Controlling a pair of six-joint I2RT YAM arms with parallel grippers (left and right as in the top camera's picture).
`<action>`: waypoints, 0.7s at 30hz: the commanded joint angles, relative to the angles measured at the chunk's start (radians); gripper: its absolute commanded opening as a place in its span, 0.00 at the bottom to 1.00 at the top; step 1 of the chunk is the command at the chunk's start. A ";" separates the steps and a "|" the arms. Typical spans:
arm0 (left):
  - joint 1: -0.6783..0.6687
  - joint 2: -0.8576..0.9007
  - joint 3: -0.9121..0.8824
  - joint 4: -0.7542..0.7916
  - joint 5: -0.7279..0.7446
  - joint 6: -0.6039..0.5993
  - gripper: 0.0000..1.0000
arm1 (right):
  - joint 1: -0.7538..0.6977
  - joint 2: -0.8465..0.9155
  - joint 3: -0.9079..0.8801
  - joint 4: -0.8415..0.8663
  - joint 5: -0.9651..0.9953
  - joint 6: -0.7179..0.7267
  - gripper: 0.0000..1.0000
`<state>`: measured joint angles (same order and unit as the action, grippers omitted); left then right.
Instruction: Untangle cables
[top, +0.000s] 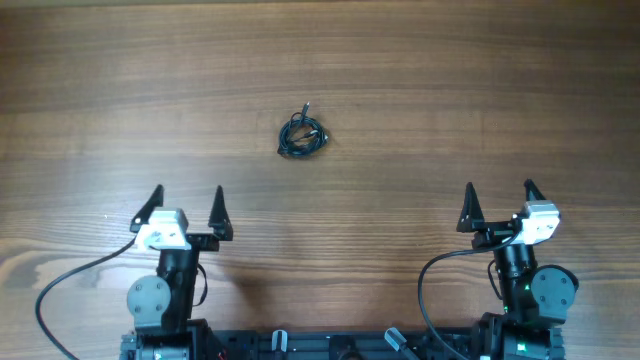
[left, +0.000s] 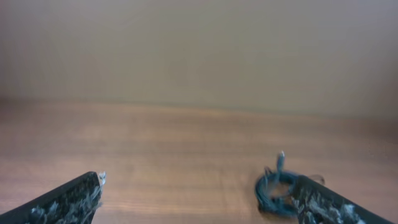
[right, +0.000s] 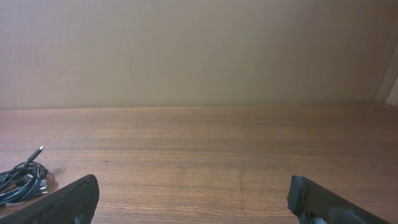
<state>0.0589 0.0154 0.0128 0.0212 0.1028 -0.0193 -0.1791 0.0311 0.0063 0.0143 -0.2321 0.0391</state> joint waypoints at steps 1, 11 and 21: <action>-0.005 0.001 -0.006 0.096 -0.059 0.010 1.00 | 0.006 0.006 -0.001 0.003 -0.002 -0.013 1.00; -0.005 0.001 0.084 0.307 0.155 -0.284 1.00 | 0.006 0.006 -0.001 0.003 -0.002 -0.013 1.00; -0.005 0.042 0.168 0.319 0.155 -0.697 1.00 | 0.006 0.006 -0.001 0.003 -0.002 -0.013 1.00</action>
<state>0.0589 0.0227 0.1253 0.3344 0.2386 -0.5552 -0.1791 0.0334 0.0063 0.0147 -0.2321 0.0391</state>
